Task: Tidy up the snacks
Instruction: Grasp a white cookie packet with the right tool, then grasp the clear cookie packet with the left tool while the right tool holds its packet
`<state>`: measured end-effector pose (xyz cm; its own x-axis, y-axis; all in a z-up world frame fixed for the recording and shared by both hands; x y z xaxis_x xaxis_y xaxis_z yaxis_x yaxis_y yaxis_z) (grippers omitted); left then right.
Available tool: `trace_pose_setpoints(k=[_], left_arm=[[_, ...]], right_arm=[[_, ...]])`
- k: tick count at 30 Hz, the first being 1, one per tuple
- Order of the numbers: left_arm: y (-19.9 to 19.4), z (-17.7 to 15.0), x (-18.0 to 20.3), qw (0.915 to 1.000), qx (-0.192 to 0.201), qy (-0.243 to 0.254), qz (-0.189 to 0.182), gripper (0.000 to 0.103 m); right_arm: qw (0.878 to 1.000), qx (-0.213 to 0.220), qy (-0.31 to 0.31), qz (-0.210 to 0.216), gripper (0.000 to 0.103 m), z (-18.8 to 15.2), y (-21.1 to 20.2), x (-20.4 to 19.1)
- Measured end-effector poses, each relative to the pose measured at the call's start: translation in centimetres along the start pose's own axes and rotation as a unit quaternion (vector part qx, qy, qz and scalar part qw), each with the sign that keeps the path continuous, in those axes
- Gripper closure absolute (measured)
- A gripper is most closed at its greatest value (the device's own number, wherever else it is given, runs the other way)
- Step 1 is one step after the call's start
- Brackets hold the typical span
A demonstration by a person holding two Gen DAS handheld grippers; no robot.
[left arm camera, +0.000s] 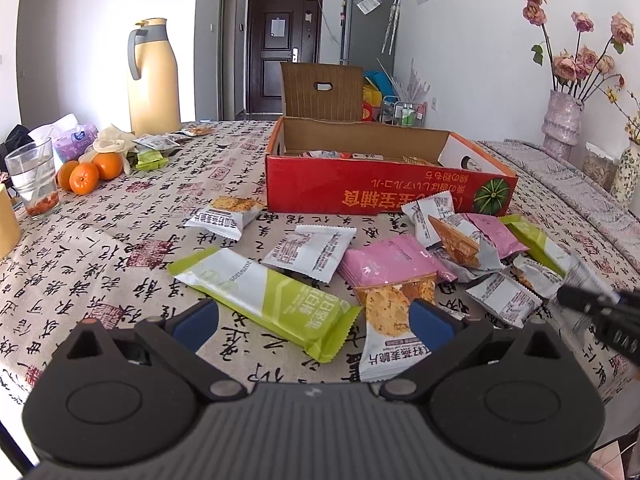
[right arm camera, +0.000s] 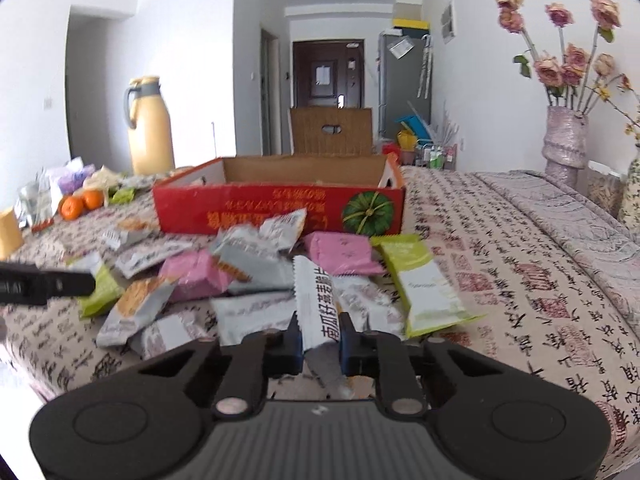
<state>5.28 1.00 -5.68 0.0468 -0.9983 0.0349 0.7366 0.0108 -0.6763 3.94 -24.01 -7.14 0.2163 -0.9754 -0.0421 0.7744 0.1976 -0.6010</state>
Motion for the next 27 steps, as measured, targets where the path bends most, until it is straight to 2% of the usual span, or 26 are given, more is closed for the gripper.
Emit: trace_pose_setpoints(k=[7, 13, 20, 25, 27], left_arm=[[1.2, 0.8, 1.6, 0.9997, -0.018, 0.013, -0.013, 0.0], [2.6, 1.2, 3.3, 0.9985, -0.039, 0.024, -0.028, 0.001], [4.4, 1.3, 4.4, 0.9965, -0.071, 0.029, -0.034, 0.025], [4.8, 1.7, 4.5, 0.9969, -0.07, 0.026, -0.025, 0.028], [5.0, 1.8, 4.7, 0.997, -0.068, 0.03, -0.022, 0.032]], right_arm=[[0.999, 0.026, 0.023, 0.006, 0.089, 1.3, -0.9, 1.0], [0.999, 0.03, 0.033, 0.011, 0.089, 1.6, -0.9, 1.5], [0.999, 0.026, 0.039, 0.019, 0.089, 1.3, -0.4, 1.6], [0.999, 0.022, 0.037, 0.027, 0.089, 1.1, -0.2, 1.3], [0.999, 0.021, 0.037, 0.029, 0.089, 1.1, -0.1, 1.2]])
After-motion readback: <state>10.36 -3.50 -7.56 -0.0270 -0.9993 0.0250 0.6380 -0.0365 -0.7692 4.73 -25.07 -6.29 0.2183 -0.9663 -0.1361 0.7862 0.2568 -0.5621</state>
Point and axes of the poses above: each gripper's, at about its wrist camera, not at the fingertips, and y roughly the way its jaws point, x to its right, z to its top, the point moved 6 cm from there along y, roughly the way its jaws point, and after that the axes turned 9 degrees about -x, right-handed, at the moved point
